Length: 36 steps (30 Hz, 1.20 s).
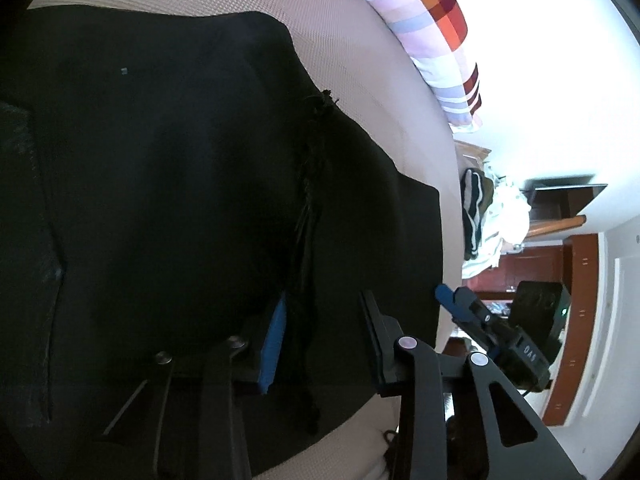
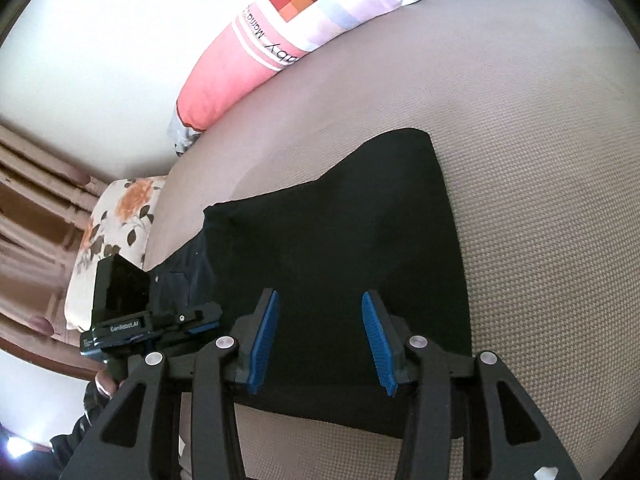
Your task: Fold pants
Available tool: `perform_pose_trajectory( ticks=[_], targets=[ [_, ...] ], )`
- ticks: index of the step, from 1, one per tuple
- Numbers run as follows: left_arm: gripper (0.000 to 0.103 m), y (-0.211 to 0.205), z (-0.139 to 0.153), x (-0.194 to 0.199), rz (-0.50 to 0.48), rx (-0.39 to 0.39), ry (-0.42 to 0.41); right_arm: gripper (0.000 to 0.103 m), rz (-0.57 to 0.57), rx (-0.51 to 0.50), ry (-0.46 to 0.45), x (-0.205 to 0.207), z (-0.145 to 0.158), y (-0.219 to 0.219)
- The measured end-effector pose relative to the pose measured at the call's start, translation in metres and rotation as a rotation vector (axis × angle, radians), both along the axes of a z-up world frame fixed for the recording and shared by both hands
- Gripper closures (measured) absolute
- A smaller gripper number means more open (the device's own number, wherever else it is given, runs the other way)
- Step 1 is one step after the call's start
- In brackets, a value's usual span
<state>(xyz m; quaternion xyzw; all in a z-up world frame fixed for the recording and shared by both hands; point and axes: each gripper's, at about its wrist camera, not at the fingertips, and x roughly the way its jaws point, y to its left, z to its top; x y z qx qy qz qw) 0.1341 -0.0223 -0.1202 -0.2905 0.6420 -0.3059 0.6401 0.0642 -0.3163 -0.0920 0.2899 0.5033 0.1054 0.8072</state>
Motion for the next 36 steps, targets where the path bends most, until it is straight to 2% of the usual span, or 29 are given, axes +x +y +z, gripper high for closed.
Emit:
perform_pose_trajectory(
  ticks=[5, 9, 13, 17, 20, 25, 29, 33, 36],
  targets=[
    [0.067, -0.009, 0.0, 0.01, -0.03, -0.013, 0.0, 0.061, -0.015, 0.02, 0.01, 0.001, -0.007, -0.005],
    [0.068, -0.022, 0.002, 0.009, -0.072, -0.009, -0.031, 0.061, -0.03, 0.037, 0.025, 0.0, -0.014, -0.012],
    [0.086, -0.034, 0.002, 0.006, -0.121, 0.029, -0.066, 0.061, -0.033, 0.039, 0.025, 0.0, -0.016, -0.012],
    [0.094, -0.028, -0.001, 0.004, -0.102, 0.037, -0.071, 0.061, -0.035, 0.033, 0.024, 0.0, -0.016, -0.009],
    [0.096, -0.031, 0.009, -0.002, -0.097, 0.105, -0.141, 0.061, -0.036, 0.031, 0.027, 0.001, -0.016, -0.007],
    [0.097, -0.026, 0.035, -0.009, -0.046, 0.167, -0.253, 0.061, -0.038, -0.008, 0.016, 0.002, -0.011, -0.005],
    [0.097, -0.004, 0.041, -0.008, -0.019, 0.164, -0.251, 0.061, -0.028, -0.057, 0.008, 0.004, -0.008, -0.003],
    [0.097, 0.003, 0.02, -0.014, -0.018, 0.215, -0.188, 0.063, -0.004, -0.127, 0.033, 0.008, -0.018, 0.005],
    [0.096, 0.013, 0.01, -0.018, 0.007, 0.193, -0.171, 0.066, 0.036, -0.213, 0.036, 0.008, -0.023, 0.014]
  ],
)
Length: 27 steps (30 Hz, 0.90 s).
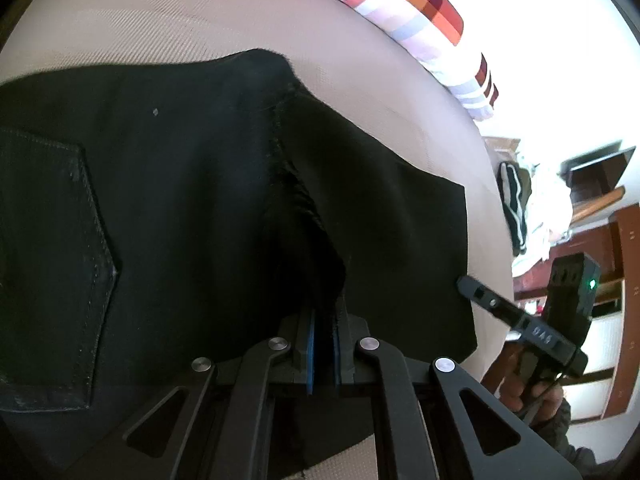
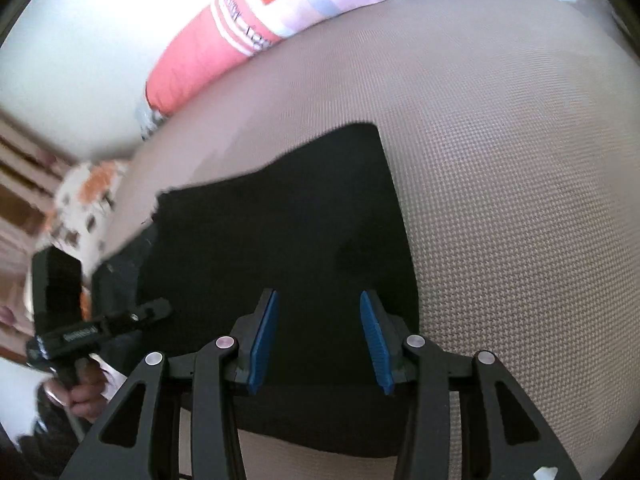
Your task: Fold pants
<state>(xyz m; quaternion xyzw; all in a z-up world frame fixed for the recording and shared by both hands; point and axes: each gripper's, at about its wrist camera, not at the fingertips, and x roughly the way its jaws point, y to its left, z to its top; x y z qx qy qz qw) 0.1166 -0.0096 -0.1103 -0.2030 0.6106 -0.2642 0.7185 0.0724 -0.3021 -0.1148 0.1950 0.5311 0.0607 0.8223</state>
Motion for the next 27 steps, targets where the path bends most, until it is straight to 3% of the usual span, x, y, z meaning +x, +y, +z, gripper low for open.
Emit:
perform_pose_trajectory(
  ticks=[4, 8, 10, 13, 17, 22, 27],
  targets=[
    [0.089, -0.003, 0.005, 0.003, -0.006, 0.036, -0.018, 0.065, 0.03, -0.052, 0.018, 0.005, 0.003, 0.005],
    [0.082, -0.003, 0.033, 0.001, -0.007, 0.166, -0.176, 0.064, 0.052, -0.139, -0.026, 0.014, 0.017, 0.01],
    [0.082, 0.0, 0.047, 0.003, 0.008, 0.168, -0.248, 0.064, 0.067, -0.183, -0.056, 0.023, 0.024, 0.013],
    [0.081, -0.007, 0.059, 0.013, -0.004, 0.14, -0.292, 0.064, 0.076, -0.207, -0.083, 0.04, 0.027, 0.016],
    [0.08, -0.033, 0.05, 0.025, -0.075, 0.146, -0.301, 0.065, 0.086, -0.273, -0.063, 0.063, 0.016, 0.018],
    [0.081, -0.05, 0.015, 0.055, -0.083, 0.181, -0.218, 0.066, 0.111, -0.326, -0.057, 0.076, 0.006, 0.022],
    [0.083, -0.045, 0.007, 0.078, -0.038, 0.125, -0.157, 0.067, 0.077, -0.256, -0.048, 0.086, 0.005, 0.013]
  ],
)
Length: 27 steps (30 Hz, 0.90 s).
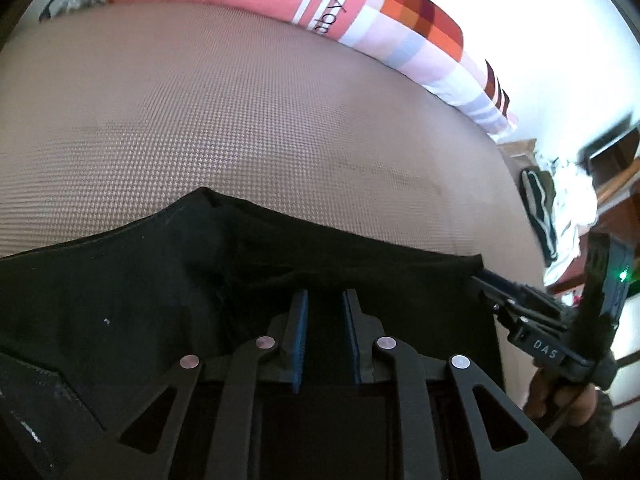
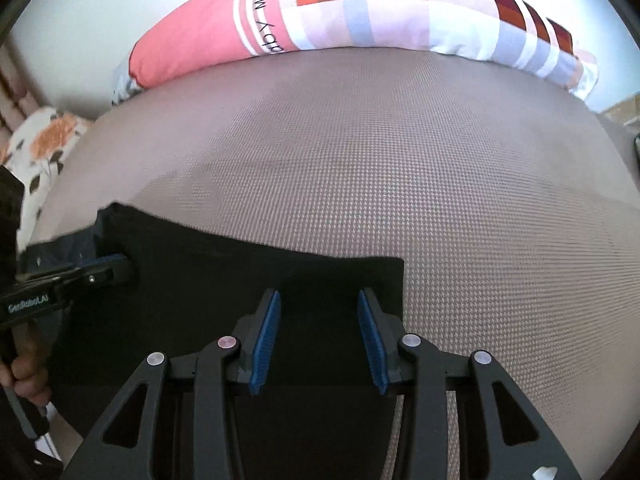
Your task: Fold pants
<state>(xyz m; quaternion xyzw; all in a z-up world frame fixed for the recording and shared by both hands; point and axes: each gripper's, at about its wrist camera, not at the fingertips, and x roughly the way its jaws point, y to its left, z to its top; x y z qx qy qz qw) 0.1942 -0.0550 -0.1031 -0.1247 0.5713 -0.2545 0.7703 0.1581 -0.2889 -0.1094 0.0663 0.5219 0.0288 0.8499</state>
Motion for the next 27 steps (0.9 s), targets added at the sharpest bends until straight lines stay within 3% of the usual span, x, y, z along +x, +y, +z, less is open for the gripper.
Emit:
perform_pose_trajectory(
  ticks=[6, 8, 11, 15, 19, 27],
  targets=[
    [0.083, 0.0, 0.013, -0.022, -0.033, 0.074, -0.048, 0.065, 0.009, 0.018, -0.007, -0.014, 0.014, 0.003],
    [0.079, 0.002, 0.02, -0.041, -0.067, 0.082, -0.079, 0.065, 0.02, 0.036, -0.007, -0.026, 0.018, 0.003],
    [0.069, 0.002, 0.027, -0.076, -0.122, 0.154, -0.144, 0.065, 0.038, 0.027, 0.005, -0.052, 0.021, 0.006],
    [0.069, 0.005, 0.025, -0.111, -0.161, 0.215, -0.168, 0.065, 0.051, 0.041, 0.04, -0.089, 0.02, 0.008],
    [0.067, 0.015, 0.012, -0.13, -0.151, 0.26, -0.149, 0.064, 0.061, 0.05, 0.083, -0.115, 0.01, 0.013],
    [0.066, 0.026, 0.008, -0.14, -0.095, 0.25, -0.162, 0.057, 0.057, 0.053, 0.079, -0.126, 0.003, 0.018]
  ],
)
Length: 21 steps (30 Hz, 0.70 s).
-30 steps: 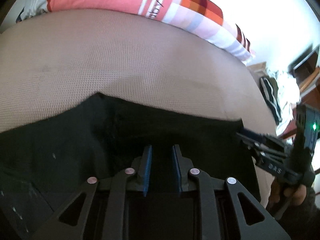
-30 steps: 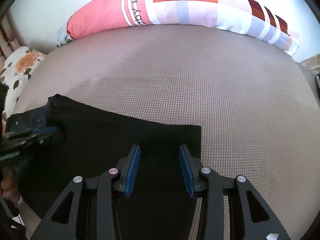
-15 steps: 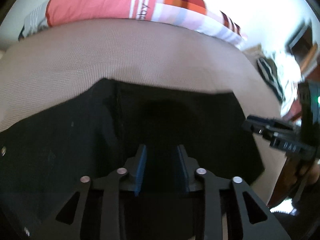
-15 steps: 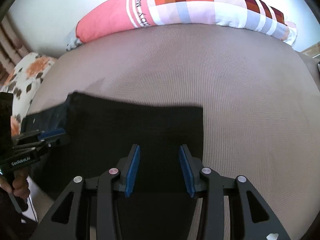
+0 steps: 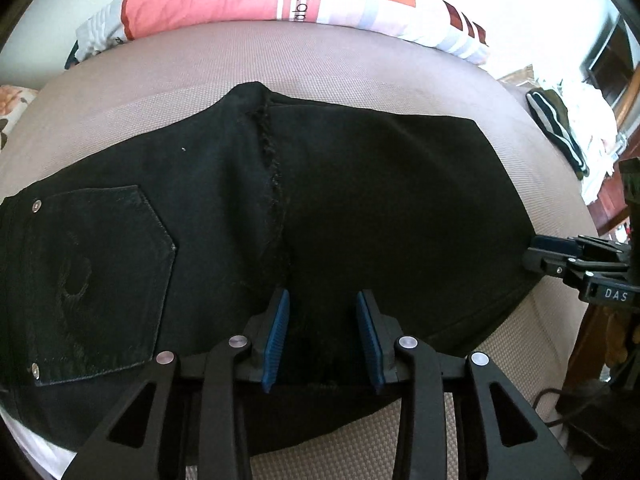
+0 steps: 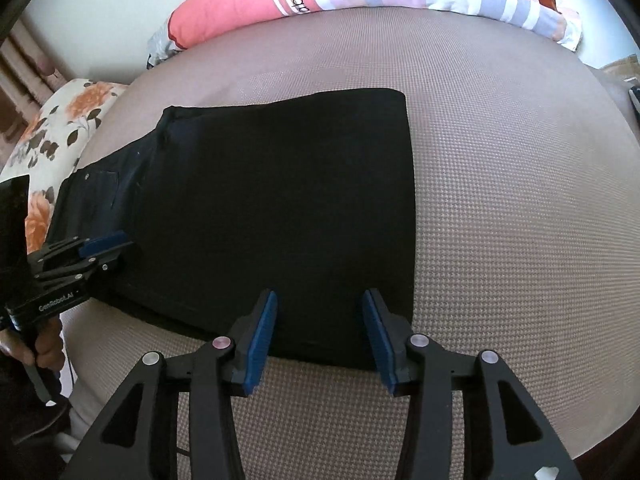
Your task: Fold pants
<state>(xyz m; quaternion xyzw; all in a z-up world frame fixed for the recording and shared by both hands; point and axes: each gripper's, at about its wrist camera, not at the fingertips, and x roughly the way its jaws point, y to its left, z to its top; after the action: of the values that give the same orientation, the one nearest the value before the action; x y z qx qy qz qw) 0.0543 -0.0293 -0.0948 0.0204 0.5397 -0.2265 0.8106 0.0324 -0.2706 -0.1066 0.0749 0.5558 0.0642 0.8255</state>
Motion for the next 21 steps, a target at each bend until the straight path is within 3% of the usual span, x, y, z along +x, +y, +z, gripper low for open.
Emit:
perform_pose_trajectory(
  ticks=[7, 13, 16, 21],
  targets=[
    [0.066, 0.023, 0.013, 0.001, 0.079, -0.001, -0.017, 0.056, -0.008, -0.012, -0.009, 0.001, 0.0, 0.004],
    [0.065, 0.07, 0.033, 0.003, 0.181, 0.0, -0.051, 0.056, -0.001, -0.032, -0.005, 0.005, 0.0, 0.012],
    [0.059, 0.098, 0.043, 0.003, 0.228, 0.014, -0.069, 0.057, 0.011, -0.038, 0.002, 0.009, 0.0, 0.019],
    [0.057, 0.147, 0.056, 0.012, 0.289, -0.002, -0.04, 0.057, 0.036, -0.04, 0.018, 0.013, -0.001, 0.033]
  ],
)
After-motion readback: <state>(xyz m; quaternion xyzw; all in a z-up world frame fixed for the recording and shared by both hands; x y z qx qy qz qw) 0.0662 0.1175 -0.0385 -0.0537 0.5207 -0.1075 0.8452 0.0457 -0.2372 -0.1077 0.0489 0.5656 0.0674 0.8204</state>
